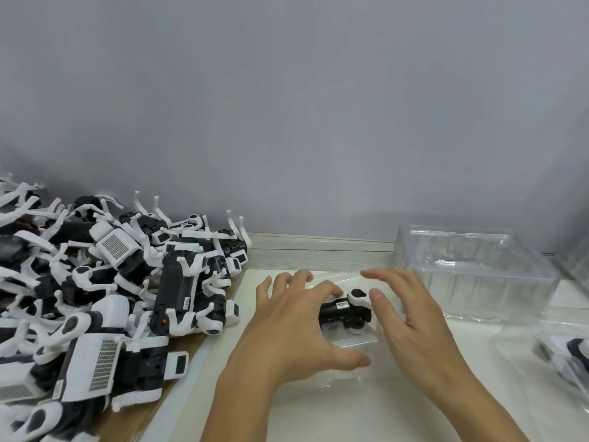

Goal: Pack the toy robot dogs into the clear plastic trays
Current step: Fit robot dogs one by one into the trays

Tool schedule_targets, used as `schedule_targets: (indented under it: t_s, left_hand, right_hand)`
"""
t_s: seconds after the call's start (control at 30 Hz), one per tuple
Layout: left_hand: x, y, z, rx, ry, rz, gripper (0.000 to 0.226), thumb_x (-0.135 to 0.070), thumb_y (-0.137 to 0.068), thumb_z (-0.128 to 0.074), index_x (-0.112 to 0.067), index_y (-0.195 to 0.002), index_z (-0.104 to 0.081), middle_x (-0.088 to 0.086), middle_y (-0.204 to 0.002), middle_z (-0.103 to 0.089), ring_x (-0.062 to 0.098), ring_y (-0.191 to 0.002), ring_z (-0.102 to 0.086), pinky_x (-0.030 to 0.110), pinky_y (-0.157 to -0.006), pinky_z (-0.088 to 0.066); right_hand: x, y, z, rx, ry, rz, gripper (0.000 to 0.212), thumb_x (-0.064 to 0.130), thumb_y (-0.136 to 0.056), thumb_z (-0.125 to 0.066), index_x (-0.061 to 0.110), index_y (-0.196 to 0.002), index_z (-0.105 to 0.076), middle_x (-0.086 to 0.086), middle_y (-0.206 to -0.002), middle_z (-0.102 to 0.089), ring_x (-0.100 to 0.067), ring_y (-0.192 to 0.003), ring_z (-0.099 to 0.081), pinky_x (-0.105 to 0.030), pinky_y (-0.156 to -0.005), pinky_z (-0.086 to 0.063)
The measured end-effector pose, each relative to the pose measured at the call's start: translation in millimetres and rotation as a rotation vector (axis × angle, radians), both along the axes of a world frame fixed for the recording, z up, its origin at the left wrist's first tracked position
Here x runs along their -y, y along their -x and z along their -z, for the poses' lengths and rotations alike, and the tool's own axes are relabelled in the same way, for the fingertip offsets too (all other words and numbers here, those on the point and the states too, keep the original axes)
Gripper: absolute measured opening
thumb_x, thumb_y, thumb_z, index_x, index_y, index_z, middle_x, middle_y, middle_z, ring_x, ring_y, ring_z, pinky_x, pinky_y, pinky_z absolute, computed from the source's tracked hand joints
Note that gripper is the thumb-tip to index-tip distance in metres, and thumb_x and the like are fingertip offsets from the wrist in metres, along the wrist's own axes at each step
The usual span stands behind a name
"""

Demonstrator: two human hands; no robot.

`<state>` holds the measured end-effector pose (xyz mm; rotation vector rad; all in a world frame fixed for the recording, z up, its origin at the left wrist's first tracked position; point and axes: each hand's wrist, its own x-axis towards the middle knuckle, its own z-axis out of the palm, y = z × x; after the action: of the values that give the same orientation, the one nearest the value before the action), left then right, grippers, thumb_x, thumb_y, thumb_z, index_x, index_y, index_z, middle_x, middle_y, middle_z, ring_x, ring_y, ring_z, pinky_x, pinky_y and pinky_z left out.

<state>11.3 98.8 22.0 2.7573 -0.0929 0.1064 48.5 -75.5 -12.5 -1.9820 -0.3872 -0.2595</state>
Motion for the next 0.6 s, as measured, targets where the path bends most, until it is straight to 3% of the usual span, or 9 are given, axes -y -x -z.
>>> schedule_targets:
  t_s: [0.13, 0.27, 0.43, 0.6]
  left_hand:
    - [1.2, 0.1, -3.8, 0.112, -0.036, -0.019, 0.088, -0.083, -0.054, -0.066, -0.053, -0.132, -0.038, -0.016, -0.140, -0.023, -0.002, -0.126, -0.002, 0.038, -0.120, -0.005]
    - [6.4, -2.2, -9.7, 0.305, -0.126, -0.048, 0.086, -0.082, -0.056, -0.062, -0.050, -0.132, -0.040, -0.007, -0.149, -0.022, 0.018, -0.140, -0.010, 0.042, -0.121, 0.005]
    - [8.4, -2.5, -14.2, 0.492, -0.115, -0.079, 0.083, -0.073, -0.055, -0.071, -0.036, -0.128, -0.059, 0.005, -0.143, -0.040, 0.031, -0.135, -0.033, 0.053, -0.118, -0.012]
    - [13.0, -3.5, -16.3, 0.609, -0.138, -0.079, 0.082, -0.068, -0.053, -0.079, -0.030, -0.125, -0.064, 0.011, -0.141, -0.045, 0.036, -0.132, -0.038, 0.063, -0.112, -0.022]
  right_hand:
    - [2.0, -1.2, -4.9, 0.016, -0.181, 0.030, 0.025, 0.038, -0.098, -0.048, 0.043, -0.118, -0.061, 0.027, -0.122, -0.055, 0.007, -0.119, -0.048, -0.024, -0.095, -0.040]
    - [3.0, -0.7, -9.1, 0.014, -0.334, 0.056, 0.035, 0.040, -0.089, -0.044, 0.040, -0.121, -0.060, 0.020, -0.127, -0.058, -0.002, -0.120, -0.051, -0.025, -0.090, -0.043]
    - [2.0, 0.4, -12.0, 0.048, -0.422, 0.044, 0.034, 0.036, -0.089, -0.045, 0.037, -0.120, -0.058, 0.012, -0.124, -0.061, -0.008, -0.120, -0.054, -0.029, -0.091, -0.044]
    - [3.3, 0.7, -13.3, 0.104, -0.446, 0.042, 0.034, 0.031, -0.091, -0.043, 0.030, -0.121, -0.059, 0.009, -0.123, -0.062, -0.014, -0.120, -0.055, -0.035, -0.096, -0.044]
